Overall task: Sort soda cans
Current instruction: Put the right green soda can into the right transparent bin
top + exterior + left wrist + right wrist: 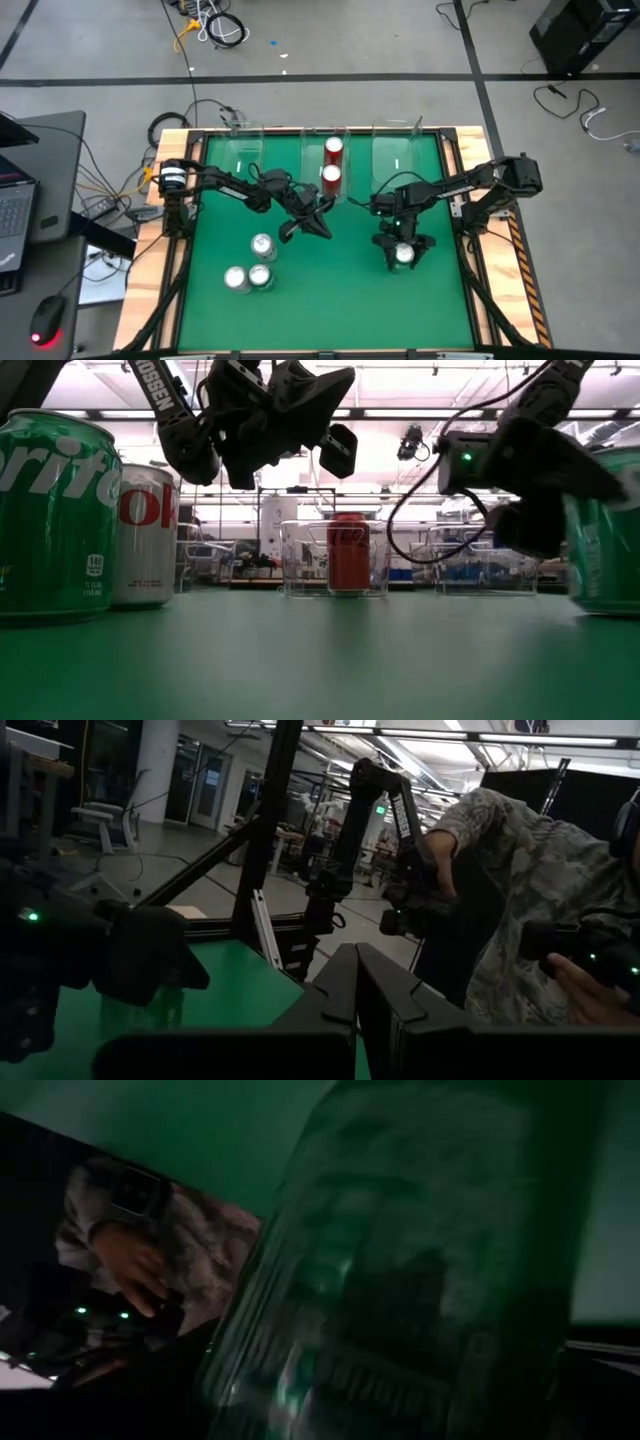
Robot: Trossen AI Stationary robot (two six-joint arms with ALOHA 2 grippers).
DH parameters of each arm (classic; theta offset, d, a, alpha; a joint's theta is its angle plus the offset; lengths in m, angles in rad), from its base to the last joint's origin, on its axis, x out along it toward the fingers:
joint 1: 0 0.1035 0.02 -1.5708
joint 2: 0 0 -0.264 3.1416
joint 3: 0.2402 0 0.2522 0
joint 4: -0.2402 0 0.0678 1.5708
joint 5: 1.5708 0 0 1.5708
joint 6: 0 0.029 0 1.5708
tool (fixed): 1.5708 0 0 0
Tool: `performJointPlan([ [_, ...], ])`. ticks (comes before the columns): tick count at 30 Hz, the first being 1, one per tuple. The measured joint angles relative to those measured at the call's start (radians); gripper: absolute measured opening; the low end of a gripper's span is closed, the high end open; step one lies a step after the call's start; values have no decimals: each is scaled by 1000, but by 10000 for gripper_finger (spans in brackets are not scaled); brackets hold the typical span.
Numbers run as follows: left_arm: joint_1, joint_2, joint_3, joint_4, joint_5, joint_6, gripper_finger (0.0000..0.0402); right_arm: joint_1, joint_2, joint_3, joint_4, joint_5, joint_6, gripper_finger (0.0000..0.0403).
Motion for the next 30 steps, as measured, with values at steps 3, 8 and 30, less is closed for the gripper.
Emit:
performJointPlan([
  [3, 0, 0, 0, 0, 8, -3, 8, -7, 0, 18, -8, 5, 0, 382],
  [8, 0, 0, 0, 0, 9, -4, 8, -7, 0, 54, -17, 11, 3, 397],
  [30, 0, 0, 0, 24, 11, -24, 8, 42, 0, 355, -502, 400, -288, 374],
])
